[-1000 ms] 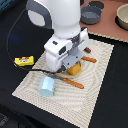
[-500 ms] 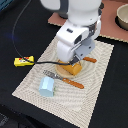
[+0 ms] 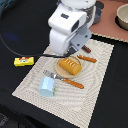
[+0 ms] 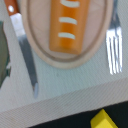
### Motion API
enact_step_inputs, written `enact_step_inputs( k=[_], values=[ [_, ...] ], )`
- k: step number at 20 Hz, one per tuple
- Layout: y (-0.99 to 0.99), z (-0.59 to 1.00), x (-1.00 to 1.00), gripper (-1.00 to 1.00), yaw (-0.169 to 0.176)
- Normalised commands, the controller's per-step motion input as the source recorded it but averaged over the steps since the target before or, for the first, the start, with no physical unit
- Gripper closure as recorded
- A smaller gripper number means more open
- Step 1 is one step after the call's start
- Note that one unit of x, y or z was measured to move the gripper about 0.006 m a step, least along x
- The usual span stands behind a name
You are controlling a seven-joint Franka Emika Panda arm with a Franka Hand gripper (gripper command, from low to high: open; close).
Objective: Interact with the objects in diverse but meaningful ways.
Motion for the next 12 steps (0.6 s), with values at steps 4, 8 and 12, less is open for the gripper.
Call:
enact_step_inputs(
  k=[4,8,12],
  values=[
    [-0.68,0.44,-0.32,-1.00,0.046],
    [-0.47,0.40,-0.02,-1.00,0.228],
    [-0.40,0.39,0.00,-1.00,0.255]
  ],
)
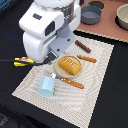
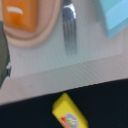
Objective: Interact with the objects in diverse but meaningful ways.
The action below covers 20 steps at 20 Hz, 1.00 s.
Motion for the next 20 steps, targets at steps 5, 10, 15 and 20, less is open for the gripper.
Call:
enact_step_inputs(
  k=[5,10,15,20],
  values=[
    [-0.52,0.04,0.24,-1.00,0.130],
    [-0.52,-0.34,0.27,-1.00,0.034],
    [-0.28,-0.37,0.13,-1.00,0.006],
    [-0.18,-0.35,0.06,-1.00,0.009]
  ],
)
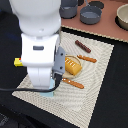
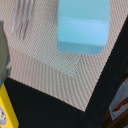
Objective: Interact with the objects in diverse but meaningful ways.
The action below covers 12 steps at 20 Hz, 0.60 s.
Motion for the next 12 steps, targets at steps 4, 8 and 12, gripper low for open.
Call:
enact_step_inputs(
  k=[4,8,12],
  values=[
    [-0.02,-0.22,0.09,-1.00,0.013],
    [-0.03,-0.25,0.09,-1.00,0.020],
    [-0.05,-0.22,0.12,-1.00,0.016]
  ],
)
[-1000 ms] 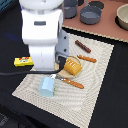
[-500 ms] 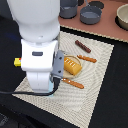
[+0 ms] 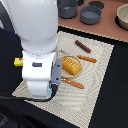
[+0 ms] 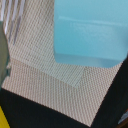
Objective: Interact with the objects in diverse but meaningful ways.
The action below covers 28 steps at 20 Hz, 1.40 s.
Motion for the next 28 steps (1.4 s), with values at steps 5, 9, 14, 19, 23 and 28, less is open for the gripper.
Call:
enact_step_inputs(
  k=[5,9,14,19,23,28],
  values=[
    [-0.11,-0.18,0.19,-1.00,0.017],
    [-0.17,-0.17,0.17,-1.00,0.008],
    [-0.22,-0.19,0.10,1.00,0.000],
    [-0.21,-0.12,0.02,1.00,0.000],
    [-0.14,0.02,0.03,1.00,0.000],
    [0.18,0.76,-0.07,1.00,0.003]
  ],
)
